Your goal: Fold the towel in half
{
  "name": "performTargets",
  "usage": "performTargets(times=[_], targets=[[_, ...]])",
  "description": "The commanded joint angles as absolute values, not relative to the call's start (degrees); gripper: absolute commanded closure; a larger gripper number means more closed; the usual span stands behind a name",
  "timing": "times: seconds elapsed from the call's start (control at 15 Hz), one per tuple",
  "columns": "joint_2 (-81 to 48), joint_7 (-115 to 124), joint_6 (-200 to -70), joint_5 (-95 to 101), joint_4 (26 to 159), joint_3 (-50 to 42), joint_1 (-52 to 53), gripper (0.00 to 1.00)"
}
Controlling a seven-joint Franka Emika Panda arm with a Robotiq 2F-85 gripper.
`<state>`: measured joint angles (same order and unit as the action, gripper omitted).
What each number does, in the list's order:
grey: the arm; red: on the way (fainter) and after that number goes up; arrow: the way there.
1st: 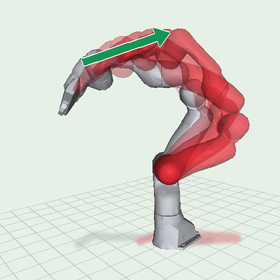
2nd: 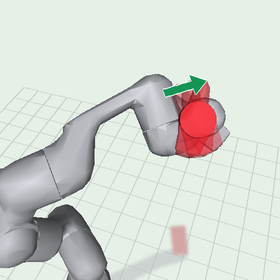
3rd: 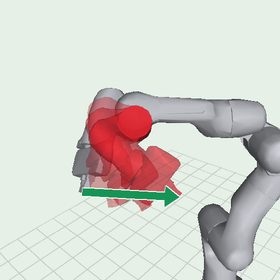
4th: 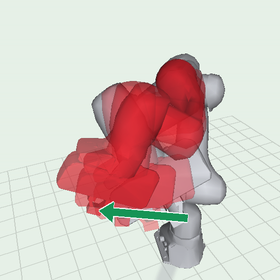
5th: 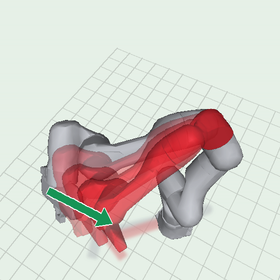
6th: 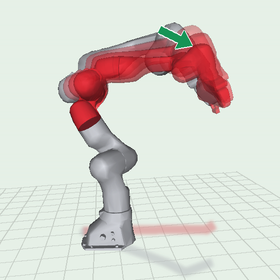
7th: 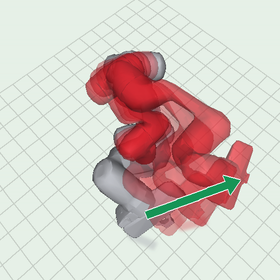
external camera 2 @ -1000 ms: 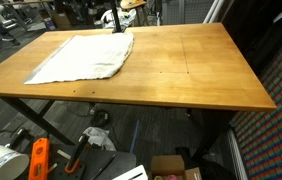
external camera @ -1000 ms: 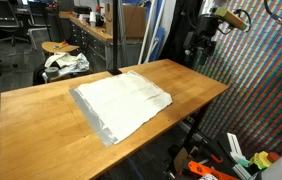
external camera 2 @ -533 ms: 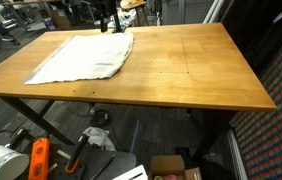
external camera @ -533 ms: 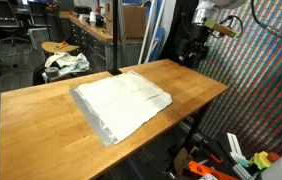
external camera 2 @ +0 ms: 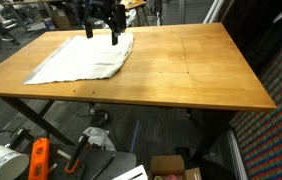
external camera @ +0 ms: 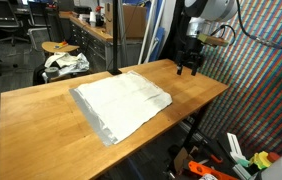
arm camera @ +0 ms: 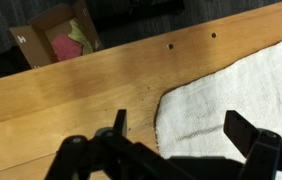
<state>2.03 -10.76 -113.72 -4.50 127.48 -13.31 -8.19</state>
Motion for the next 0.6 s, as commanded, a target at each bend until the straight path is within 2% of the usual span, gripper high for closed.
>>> performTargets(times=[0.0, 0.53], targets=[[0.27, -12.86, -115.54, -5.77, 127.35, -12.50, -9.11, 0.00], [-4.27, -15.93, -118.76, -9.67, 126.98, -11.94, -9.36, 0.00]])
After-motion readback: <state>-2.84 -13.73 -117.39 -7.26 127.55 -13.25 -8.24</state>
